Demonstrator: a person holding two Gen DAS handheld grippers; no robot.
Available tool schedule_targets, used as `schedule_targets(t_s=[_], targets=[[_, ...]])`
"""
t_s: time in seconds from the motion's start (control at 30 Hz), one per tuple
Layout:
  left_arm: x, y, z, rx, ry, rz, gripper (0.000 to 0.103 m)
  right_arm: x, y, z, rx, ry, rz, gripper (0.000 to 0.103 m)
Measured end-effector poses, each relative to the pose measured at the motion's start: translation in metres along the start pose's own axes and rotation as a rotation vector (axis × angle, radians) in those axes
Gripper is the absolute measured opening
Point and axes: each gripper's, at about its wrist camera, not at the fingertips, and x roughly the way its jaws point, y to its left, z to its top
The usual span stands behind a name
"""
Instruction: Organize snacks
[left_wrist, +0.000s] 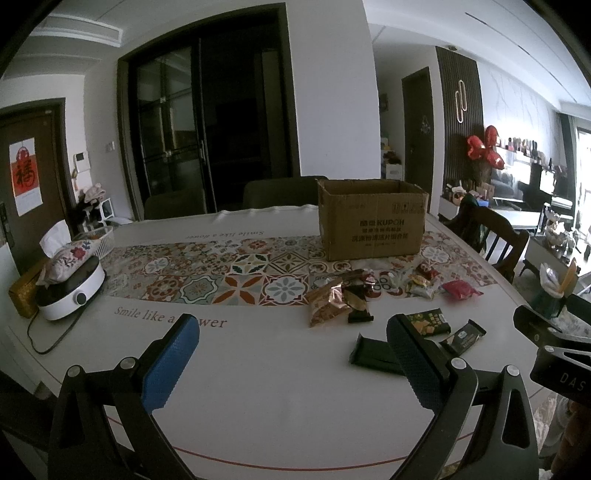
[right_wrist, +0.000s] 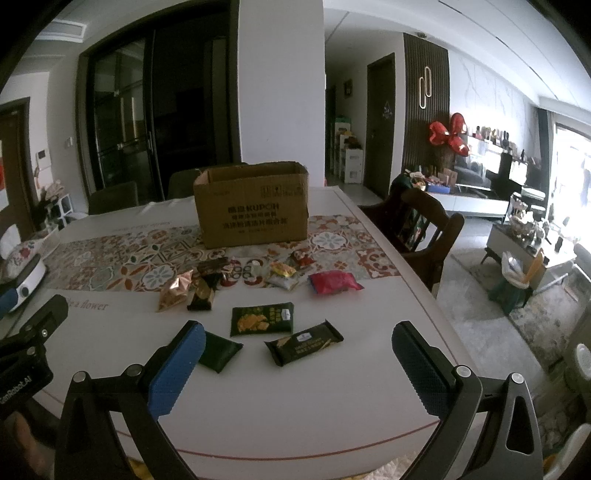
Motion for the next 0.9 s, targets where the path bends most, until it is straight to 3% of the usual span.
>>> schedule_targets(t_s=[0.2,0.43,0.77,0.9], targets=[[0.007,-0.001,0.010,0.024,0.011,-0.022,0.103,0.002,-0.005,0.004,0.006,0.007,0.008,0.102],[0.028,-0.023,0.007,0.091,0.062,-0.103,0.103,0.020,-0.016,0.005,0.011,0.054,0.017,0.102],[0.079,-0.056,-0.005,0.158,0.218,-0.203,0.103,0.070,-0.017,-0.003,-0.087,0.158,0.078,0.102],[0.103,-0.068,-0.011,0.176,0.306,-0.235,0.103,0.097,-0.017,-0.005,-0.105,0.238,0.126,0.102]])
